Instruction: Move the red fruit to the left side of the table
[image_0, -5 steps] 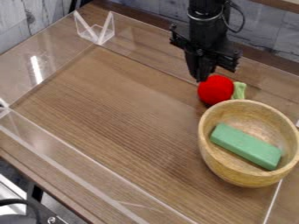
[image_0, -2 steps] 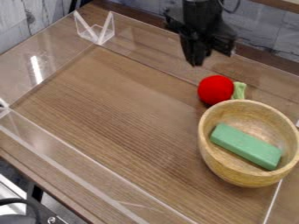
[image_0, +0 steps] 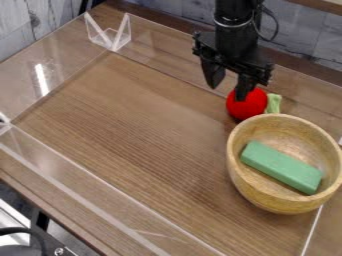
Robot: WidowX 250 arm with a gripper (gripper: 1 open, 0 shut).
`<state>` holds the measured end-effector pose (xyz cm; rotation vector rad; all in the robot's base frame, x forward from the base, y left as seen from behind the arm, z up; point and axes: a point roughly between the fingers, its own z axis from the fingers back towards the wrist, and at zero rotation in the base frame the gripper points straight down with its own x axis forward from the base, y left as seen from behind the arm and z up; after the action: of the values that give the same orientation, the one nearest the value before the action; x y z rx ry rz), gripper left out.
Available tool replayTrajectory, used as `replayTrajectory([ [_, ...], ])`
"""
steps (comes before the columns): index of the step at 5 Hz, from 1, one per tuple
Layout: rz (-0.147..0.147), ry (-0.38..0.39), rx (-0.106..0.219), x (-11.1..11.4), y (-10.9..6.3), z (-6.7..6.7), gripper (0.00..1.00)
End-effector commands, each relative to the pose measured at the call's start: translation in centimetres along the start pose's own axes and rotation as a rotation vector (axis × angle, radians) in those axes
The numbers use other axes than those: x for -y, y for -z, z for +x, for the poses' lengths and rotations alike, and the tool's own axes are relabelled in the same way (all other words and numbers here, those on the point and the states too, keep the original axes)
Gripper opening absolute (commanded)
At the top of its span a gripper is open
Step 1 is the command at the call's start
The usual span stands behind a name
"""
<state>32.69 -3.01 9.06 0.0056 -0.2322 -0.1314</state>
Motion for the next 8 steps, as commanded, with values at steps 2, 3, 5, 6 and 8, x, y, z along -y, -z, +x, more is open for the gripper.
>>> replayTrajectory([
  [2,0.013,-0.022,0.091,-1.0,-3.5,1.2,0.0],
  [3,0.032,-0.05,0.14,-2.2,-6.2,1.5,0.0],
  [5,0.035,-0.05,0.111,-0.6,-1.9,2.1,1.0],
  [6,0.039,-0.025,0.095,0.2,0.4,2.3,0.0],
  [8,0.033,0.05,0.084,0.9,3.5,2.5,0.0],
])
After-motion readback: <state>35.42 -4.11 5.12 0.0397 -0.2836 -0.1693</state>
